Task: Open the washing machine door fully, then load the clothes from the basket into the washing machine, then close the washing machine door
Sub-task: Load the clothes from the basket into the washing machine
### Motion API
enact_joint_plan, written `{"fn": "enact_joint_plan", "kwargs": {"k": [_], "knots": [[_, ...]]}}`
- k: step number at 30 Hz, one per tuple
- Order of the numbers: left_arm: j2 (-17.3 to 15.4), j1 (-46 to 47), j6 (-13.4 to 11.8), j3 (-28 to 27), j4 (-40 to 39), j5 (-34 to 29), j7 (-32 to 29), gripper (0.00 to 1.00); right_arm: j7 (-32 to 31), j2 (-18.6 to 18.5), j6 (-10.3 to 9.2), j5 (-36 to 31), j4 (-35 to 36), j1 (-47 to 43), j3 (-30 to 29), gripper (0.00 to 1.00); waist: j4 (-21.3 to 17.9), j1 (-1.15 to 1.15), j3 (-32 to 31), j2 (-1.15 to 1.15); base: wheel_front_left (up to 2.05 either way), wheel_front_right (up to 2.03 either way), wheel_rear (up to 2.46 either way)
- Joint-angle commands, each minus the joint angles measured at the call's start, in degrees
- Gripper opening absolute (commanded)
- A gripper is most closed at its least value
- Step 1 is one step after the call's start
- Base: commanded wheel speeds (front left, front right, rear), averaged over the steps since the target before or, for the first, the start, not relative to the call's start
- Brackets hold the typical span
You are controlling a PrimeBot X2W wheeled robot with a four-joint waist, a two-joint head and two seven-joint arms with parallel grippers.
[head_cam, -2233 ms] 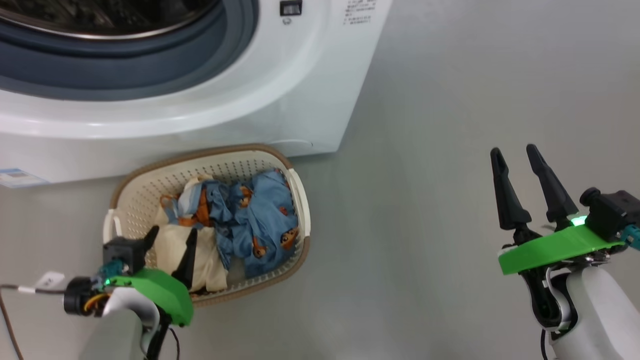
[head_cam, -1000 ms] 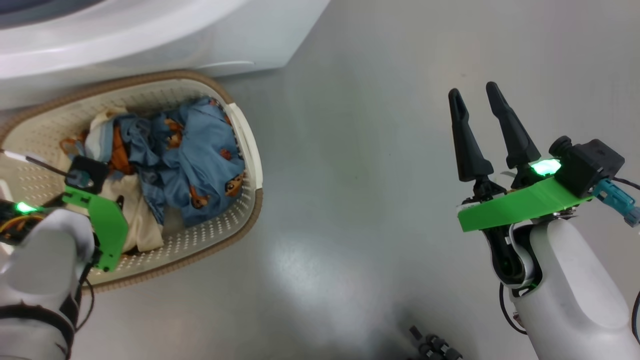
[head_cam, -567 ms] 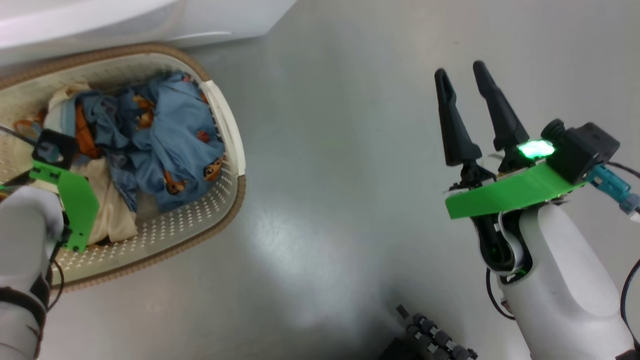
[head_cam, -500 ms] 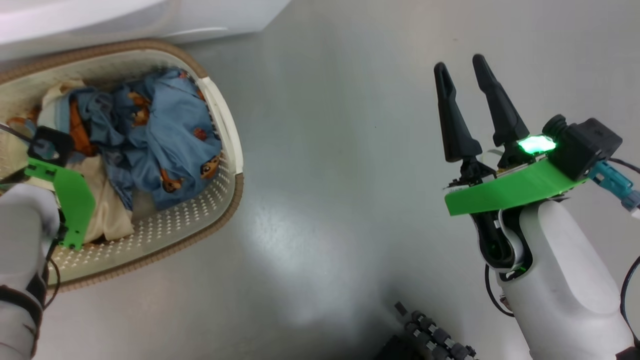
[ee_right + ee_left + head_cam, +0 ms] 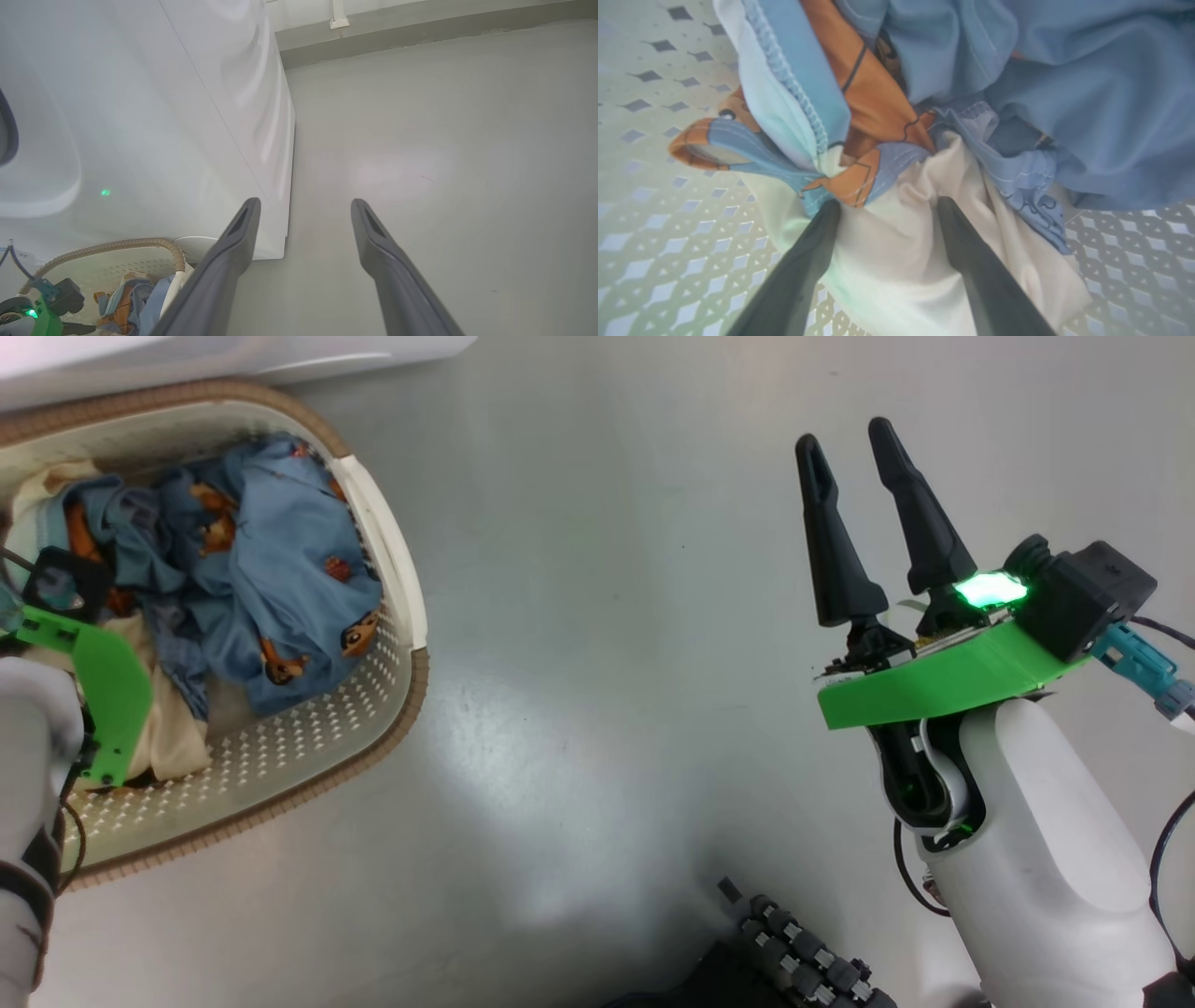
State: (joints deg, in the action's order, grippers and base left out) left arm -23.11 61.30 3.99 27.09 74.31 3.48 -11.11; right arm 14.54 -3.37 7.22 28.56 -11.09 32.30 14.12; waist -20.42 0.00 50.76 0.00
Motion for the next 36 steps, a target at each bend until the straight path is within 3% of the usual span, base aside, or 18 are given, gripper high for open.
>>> {"fn": "enact_joint_plan", "kwargs": {"k": [1,4,17,36], "knots": [[-2.65,0.16,0.04,-0.59,-0.36,0.19,-0.37,0.70,0.46,0.35,0.26,0.33,1.43,-1.14,0.86,1.00,-0.25,0.00,0.26,0.00,0.00,0.00,0.00],[-2.83,0.34,0.21,-0.22,-0.36,0.28,-0.70,0.00,0.46,0.40,0.26,0.37,1.57,-0.91,1.01,1.00,-0.45,0.00,0.56,0.00,0.00,0.00,0.00],[-1.81,-0.30,0.13,-1.04,-0.36,3.09,0.51,0.00,0.46,0.46,0.26,-0.07,1.31,-0.58,0.46,1.00,0.32,0.00,-1.08,0.00,0.00,0.00,0.00],[6.24,-8.79,1.59,-6.71,-0.35,12.99,13.78,0.00,0.46,-4.40,0.26,-0.95,-0.20,-3.98,-0.19,1.00,6.68,0.00,-15.39,0.00,0.00,0.00,0.00]]}}
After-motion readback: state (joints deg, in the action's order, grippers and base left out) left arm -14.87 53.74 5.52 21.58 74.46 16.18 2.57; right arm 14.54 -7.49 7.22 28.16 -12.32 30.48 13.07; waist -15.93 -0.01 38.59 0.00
